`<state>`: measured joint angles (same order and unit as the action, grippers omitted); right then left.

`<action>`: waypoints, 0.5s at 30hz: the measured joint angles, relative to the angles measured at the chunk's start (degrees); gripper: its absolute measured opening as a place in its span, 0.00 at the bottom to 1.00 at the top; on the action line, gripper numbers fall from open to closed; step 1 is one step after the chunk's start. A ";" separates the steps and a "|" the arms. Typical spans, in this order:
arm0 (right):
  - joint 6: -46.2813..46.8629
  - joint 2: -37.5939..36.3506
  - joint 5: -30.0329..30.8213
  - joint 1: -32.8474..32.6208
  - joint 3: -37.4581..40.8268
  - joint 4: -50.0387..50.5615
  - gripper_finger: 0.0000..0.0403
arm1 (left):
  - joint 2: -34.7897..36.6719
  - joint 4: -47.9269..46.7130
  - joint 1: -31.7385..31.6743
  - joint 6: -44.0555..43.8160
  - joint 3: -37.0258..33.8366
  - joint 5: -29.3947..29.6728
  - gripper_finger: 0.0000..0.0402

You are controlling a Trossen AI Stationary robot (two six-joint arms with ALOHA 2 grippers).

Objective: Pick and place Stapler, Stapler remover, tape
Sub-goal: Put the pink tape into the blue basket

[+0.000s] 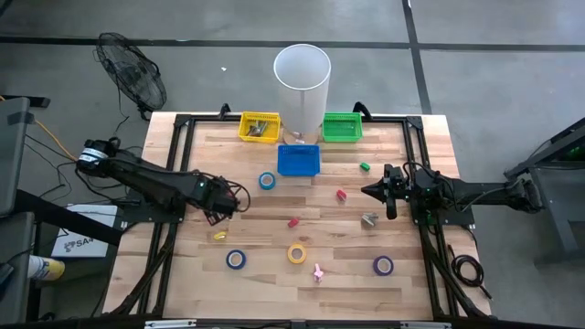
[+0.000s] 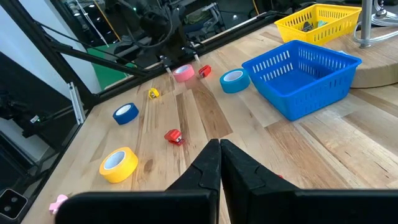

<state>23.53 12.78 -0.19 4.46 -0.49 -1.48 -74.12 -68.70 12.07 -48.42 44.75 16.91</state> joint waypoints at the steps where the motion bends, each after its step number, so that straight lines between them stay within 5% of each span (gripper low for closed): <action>1: 0.00 0.00 0.00 0.01 -0.01 0.00 0.00 | 0.37 1.03 -0.01 -0.04 -0.58 -0.30 0.59; 15: 0.00 0.00 0.00 -0.01 -0.02 0.00 0.00 | 6.78 8.10 -0.06 -1.91 -9.90 -2.96 0.59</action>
<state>23.53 12.78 -0.19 4.45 -0.51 -1.48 -67.34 -60.60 12.01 -50.34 34.85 13.95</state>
